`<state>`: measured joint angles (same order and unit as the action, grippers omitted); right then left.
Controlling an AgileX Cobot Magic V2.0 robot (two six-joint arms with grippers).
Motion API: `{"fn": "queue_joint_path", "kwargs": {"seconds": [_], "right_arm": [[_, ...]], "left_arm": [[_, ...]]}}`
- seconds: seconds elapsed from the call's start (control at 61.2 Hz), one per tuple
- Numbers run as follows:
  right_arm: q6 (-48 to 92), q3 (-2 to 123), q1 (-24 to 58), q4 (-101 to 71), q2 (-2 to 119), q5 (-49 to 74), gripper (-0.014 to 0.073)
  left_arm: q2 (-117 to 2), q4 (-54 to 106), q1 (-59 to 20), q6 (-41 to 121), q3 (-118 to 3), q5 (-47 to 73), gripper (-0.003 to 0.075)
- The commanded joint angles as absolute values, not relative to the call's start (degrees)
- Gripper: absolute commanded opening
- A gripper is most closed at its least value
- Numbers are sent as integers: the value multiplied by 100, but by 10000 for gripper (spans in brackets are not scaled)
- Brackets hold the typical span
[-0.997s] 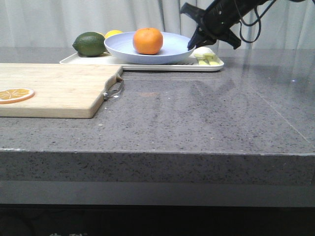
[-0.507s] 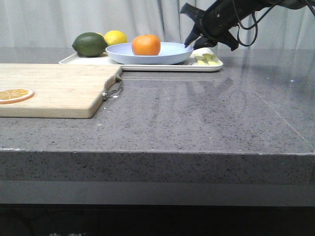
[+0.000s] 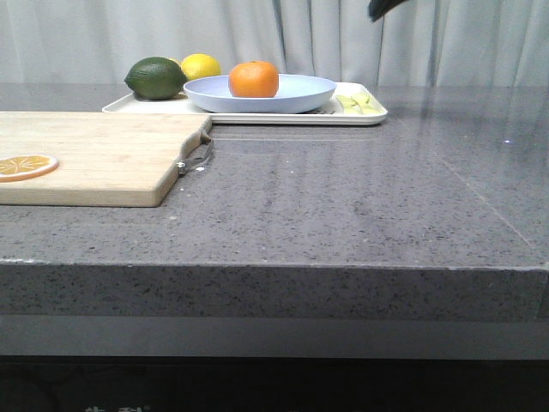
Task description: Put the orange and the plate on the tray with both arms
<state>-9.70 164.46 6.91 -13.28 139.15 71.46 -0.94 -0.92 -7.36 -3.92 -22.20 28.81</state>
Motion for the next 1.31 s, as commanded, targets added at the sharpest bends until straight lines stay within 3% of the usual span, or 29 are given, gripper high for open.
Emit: {"fn": "queue_joint_path", "kwargs": {"seconds": [0.0, 0.229, 0.376, 0.882, 1.291], "right_arm": [[-946, 16605, 632, -1046, 13408, 7617, -66], [-596, 16492, 632, -798, 12906, 7682, -67], [-488, 15588, 632, -711, 12116, 7682, -67], [-50, 9307, 632, 551, 8130, 7489, -67], [-61, 5327, 632, 442, 5411, 5453, -67]], "left_arm": [[-170, -48, -735, -434, -2373, 2404, -17], [-170, -48, -735, -434, -2373, 2404, -17], [-170, -48, -735, -434, -2373, 2404, -17], [-170, -48, -735, -434, -2373, 2404, -17], [-170, 0, -735, -434, -2373, 2404, -17]]}}
